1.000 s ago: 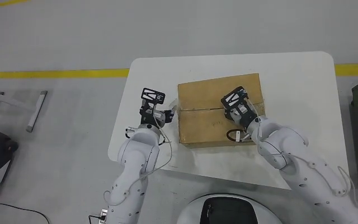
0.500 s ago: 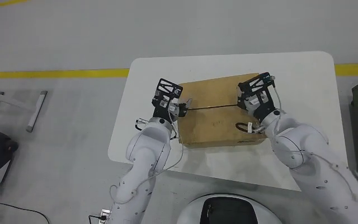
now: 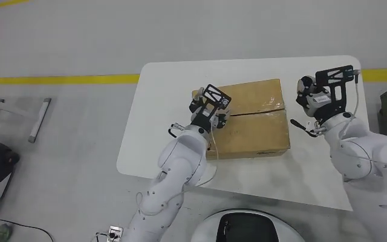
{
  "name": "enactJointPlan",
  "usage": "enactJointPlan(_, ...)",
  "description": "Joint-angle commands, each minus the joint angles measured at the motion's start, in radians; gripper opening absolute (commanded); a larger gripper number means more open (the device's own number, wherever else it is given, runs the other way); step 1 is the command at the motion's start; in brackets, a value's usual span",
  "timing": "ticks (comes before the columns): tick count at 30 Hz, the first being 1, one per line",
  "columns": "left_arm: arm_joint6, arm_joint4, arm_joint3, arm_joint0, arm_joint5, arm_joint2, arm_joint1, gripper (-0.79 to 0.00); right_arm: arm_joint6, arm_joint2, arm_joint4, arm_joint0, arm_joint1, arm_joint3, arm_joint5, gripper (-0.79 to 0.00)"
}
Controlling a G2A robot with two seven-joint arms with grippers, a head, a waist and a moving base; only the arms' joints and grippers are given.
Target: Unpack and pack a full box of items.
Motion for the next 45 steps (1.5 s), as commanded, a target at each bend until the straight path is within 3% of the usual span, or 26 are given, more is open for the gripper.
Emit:
enactJointPlan(1,0.0,0.005,0.007,-0.003,0.006,0.014,-0.004,0.0,-0.003,0.018,0.005,-0.016,0.001,-0.006,-0.006,-0.785)
enactJointPlan(16,-0.005,0.027,0.092,-0.065,0.064,0.126,-0.052,0.0,-0.032,0.155,0.065,-0.111,0.01,-0.004,-0.068,-0.785)
enactJointPlan(34,0.008,0.041,0.231,-0.198,0.099,0.27,-0.14,0.0,-0.068,0.303,0.156,-0.197,0.02,0.007,-0.126,-0.785)
enactJointPlan(40,0.0,0.033,0.229,-0.215,0.1,0.27,-0.161,0.0,-0.068,0.314,0.191,-0.214,0.02,-0.009,-0.129,-0.785)
enactJointPlan(45,-0.046,0.032,0.157,-0.177,0.087,0.209,-0.156,0.0,-0.061,0.3,0.248,-0.21,0.019,-0.031,-0.129,-0.785)
